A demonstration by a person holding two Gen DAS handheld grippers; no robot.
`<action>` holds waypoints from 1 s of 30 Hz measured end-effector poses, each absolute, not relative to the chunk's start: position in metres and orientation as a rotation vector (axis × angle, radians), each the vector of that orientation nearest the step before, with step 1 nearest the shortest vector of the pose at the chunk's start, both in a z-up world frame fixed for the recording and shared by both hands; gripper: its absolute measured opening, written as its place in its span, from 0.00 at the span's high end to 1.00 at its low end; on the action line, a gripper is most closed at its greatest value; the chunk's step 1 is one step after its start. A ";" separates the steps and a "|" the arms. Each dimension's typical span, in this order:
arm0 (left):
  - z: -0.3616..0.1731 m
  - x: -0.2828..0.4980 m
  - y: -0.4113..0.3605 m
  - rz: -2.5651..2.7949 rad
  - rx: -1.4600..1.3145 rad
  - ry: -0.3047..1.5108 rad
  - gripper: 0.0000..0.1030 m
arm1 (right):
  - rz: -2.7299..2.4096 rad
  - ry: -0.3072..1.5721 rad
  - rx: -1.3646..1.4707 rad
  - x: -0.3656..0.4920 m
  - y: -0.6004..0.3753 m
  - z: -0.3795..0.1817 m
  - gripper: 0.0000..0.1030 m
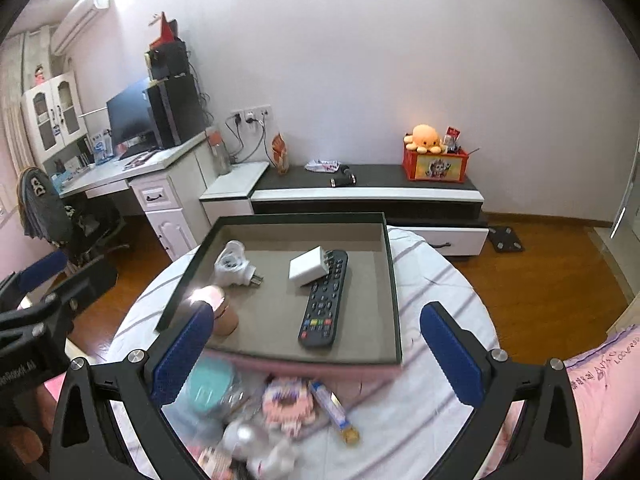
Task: Organize rigid objects
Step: 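Withdraw both tools and move toward the clear case and astronaut figure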
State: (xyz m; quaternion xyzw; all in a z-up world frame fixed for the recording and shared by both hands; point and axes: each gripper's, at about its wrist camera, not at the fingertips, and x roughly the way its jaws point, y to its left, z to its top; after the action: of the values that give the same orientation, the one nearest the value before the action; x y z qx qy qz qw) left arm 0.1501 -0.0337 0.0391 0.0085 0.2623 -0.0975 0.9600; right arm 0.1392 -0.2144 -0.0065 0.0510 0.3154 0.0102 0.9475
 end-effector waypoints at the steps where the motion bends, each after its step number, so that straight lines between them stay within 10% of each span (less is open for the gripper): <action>1: 0.041 0.137 -0.032 -0.195 0.020 0.515 0.00 | 0.019 0.632 0.103 0.128 -0.213 -0.005 0.00; 30: -0.028 0.004 -0.015 -0.101 0.029 0.530 0.00 | 0.011 0.642 0.109 -0.004 -0.211 -0.054 0.00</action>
State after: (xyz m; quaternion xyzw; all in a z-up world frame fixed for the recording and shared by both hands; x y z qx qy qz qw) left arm 0.0042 -0.0153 -0.0283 0.0143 0.2616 -0.0498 0.9638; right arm -0.0040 -0.2105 -0.0545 0.0537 0.3151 0.0056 0.9475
